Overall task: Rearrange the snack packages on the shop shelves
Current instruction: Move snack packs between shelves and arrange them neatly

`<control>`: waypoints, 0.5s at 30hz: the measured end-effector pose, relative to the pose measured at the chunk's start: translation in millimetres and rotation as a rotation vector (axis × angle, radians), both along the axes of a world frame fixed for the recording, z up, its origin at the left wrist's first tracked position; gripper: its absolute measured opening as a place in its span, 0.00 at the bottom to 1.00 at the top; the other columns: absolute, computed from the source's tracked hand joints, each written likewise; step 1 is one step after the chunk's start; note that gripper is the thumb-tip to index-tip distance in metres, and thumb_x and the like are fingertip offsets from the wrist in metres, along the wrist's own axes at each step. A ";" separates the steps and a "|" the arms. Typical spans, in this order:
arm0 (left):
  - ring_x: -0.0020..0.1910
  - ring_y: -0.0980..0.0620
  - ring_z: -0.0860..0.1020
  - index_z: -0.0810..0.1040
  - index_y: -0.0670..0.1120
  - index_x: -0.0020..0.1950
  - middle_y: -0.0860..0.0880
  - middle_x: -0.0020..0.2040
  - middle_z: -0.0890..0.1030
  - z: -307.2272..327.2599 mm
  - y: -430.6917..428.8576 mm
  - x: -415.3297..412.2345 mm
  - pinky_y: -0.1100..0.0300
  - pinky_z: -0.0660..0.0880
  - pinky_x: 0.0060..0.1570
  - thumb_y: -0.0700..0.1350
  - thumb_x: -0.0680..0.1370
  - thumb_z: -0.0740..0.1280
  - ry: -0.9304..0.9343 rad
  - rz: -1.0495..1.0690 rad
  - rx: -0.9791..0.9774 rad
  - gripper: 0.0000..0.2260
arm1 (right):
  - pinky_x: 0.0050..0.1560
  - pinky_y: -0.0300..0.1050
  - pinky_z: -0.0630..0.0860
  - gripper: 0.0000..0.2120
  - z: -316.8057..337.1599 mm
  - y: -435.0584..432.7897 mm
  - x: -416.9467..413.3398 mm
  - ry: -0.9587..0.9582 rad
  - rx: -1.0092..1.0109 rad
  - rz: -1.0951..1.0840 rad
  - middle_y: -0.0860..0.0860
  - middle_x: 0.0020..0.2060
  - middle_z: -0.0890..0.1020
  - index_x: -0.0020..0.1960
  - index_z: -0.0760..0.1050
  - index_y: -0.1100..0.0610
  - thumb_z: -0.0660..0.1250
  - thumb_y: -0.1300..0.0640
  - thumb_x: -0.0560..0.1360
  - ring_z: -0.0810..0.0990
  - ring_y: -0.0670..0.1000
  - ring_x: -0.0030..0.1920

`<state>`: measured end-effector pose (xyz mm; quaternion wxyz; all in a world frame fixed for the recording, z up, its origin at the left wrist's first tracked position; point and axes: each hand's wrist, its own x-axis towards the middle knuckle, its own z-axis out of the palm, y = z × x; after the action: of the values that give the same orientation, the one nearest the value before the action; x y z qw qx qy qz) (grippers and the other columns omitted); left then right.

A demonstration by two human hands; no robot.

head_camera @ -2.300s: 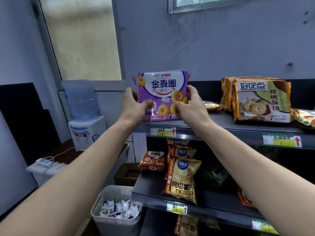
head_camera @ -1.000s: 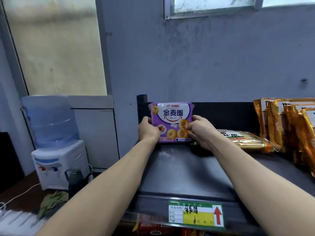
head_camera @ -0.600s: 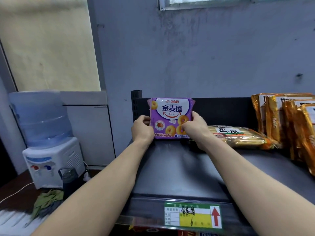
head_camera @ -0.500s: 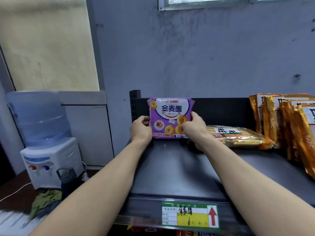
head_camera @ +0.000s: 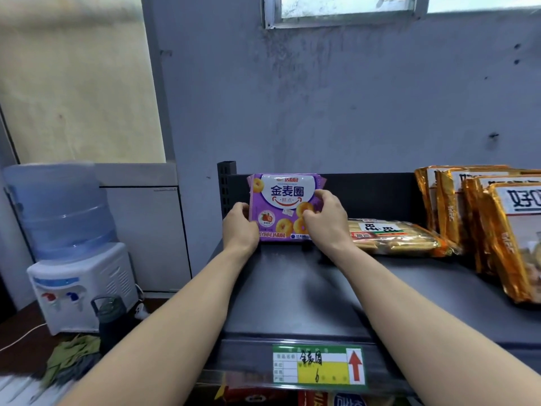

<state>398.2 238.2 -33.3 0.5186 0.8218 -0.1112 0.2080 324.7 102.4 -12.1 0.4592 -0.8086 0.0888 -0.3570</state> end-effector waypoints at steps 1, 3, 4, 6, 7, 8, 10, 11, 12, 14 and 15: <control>0.50 0.54 0.74 0.71 0.42 0.60 0.43 0.60 0.76 2.7 -0.1 -3.2 0.66 0.72 0.38 0.41 0.77 0.66 -0.019 0.023 -0.002 0.13 | 0.51 0.37 0.71 0.21 0.8 1.0 -2.2 -0.011 -0.010 0.001 0.54 0.64 0.73 0.69 0.68 0.59 0.63 0.62 0.76 0.74 0.51 0.61; 0.51 0.55 0.74 0.71 0.42 0.60 0.43 0.60 0.72 11.3 -0.2 -12.6 0.68 0.71 0.36 0.42 0.78 0.65 -0.080 0.039 -0.020 0.12 | 0.56 0.41 0.74 0.20 4.6 4.1 -7.6 -0.032 -0.011 0.011 0.54 0.63 0.75 0.68 0.69 0.59 0.63 0.61 0.77 0.75 0.51 0.61; 0.52 0.54 0.74 0.72 0.42 0.60 0.43 0.60 0.72 16.9 -0.7 -18.6 0.67 0.72 0.37 0.41 0.78 0.65 -0.115 0.029 -0.024 0.11 | 0.58 0.43 0.75 0.19 7.8 5.3 -10.6 -0.042 -0.012 0.010 0.55 0.63 0.76 0.67 0.69 0.59 0.64 0.61 0.77 0.75 0.52 0.60; 0.53 0.51 0.76 0.73 0.41 0.58 0.43 0.59 0.73 28.7 -3.0 -32.1 0.61 0.76 0.44 0.38 0.78 0.64 -0.184 -0.026 -0.022 0.10 | 0.57 0.42 0.75 0.18 16.6 7.7 -18.5 -0.061 -0.036 0.003 0.55 0.61 0.77 0.66 0.71 0.59 0.64 0.61 0.76 0.76 0.52 0.60; 0.52 0.51 0.76 0.75 0.41 0.57 0.43 0.57 0.74 34.6 -4.9 -39.5 0.59 0.76 0.48 0.37 0.77 0.64 -0.222 -0.059 -0.012 0.09 | 0.55 0.40 0.76 0.18 21.8 8.2 -24.4 -0.075 -0.050 0.007 0.54 0.60 0.78 0.65 0.72 0.59 0.64 0.61 0.76 0.77 0.51 0.59; 0.49 0.51 0.76 0.76 0.41 0.55 0.43 0.56 0.76 40.3 -7.4 -47.7 0.59 0.76 0.50 0.37 0.76 0.64 -0.254 -0.097 0.003 0.08 | 0.53 0.38 0.76 0.17 26.8 8.0 -31.5 -0.088 -0.066 0.014 0.54 0.59 0.79 0.65 0.73 0.59 0.64 0.61 0.76 0.77 0.51 0.58; 0.47 0.51 0.77 0.77 0.43 0.52 0.43 0.53 0.79 51.6 -16.0 -65.4 0.58 0.76 0.51 0.37 0.76 0.65 -0.279 -0.202 0.017 0.06 | 0.57 0.42 0.75 0.16 35.9 4.4 -51.5 -0.120 -0.105 0.018 0.53 0.57 0.80 0.63 0.74 0.59 0.65 0.61 0.75 0.78 0.50 0.57; 0.47 0.50 0.78 0.77 0.44 0.51 0.43 0.52 0.79 57.1 -22.4 -75.1 0.57 0.76 0.52 0.38 0.76 0.65 -0.279 -0.261 0.017 0.05 | 0.59 0.43 0.75 0.15 39.2 0.7 -64.0 -0.137 -0.123 0.007 0.52 0.57 0.80 0.62 0.75 0.58 0.65 0.61 0.75 0.78 0.50 0.58; 0.48 0.50 0.79 0.77 0.44 0.51 0.44 0.51 0.80 62.4 -30.7 -85.9 0.55 0.76 0.53 0.39 0.76 0.66 -0.281 -0.314 0.015 0.05 | 0.60 0.43 0.74 0.15 41.4 -4.9 -77.3 -0.154 -0.141 -0.012 0.51 0.57 0.80 0.62 0.75 0.58 0.65 0.60 0.76 0.77 0.49 0.58; 0.46 0.51 0.79 0.78 0.46 0.49 0.45 0.49 0.81 70.2 -52.1 -110.6 0.57 0.77 0.51 0.39 0.75 0.66 -0.286 -0.435 -0.010 0.05 | 0.62 0.42 0.72 0.16 43.7 -21.6 -106.2 -0.175 -0.176 -0.076 0.50 0.59 0.79 0.63 0.74 0.57 0.65 0.59 0.76 0.75 0.47 0.60; 0.45 0.53 0.79 0.78 0.46 0.48 0.47 0.47 0.81 72.5 -64.5 -124.5 0.60 0.76 0.48 0.38 0.75 0.67 -0.286 -0.507 -0.022 0.05 | 0.62 0.41 0.72 0.16 44.3 -31.7 -121.0 -0.180 -0.192 -0.123 0.50 0.59 0.79 0.63 0.75 0.57 0.65 0.59 0.76 0.75 0.47 0.60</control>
<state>273.7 173.7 39.2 0.5421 0.7244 -0.3828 0.1867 203.7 70.6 32.2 0.3632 -0.8065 0.0619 -0.4624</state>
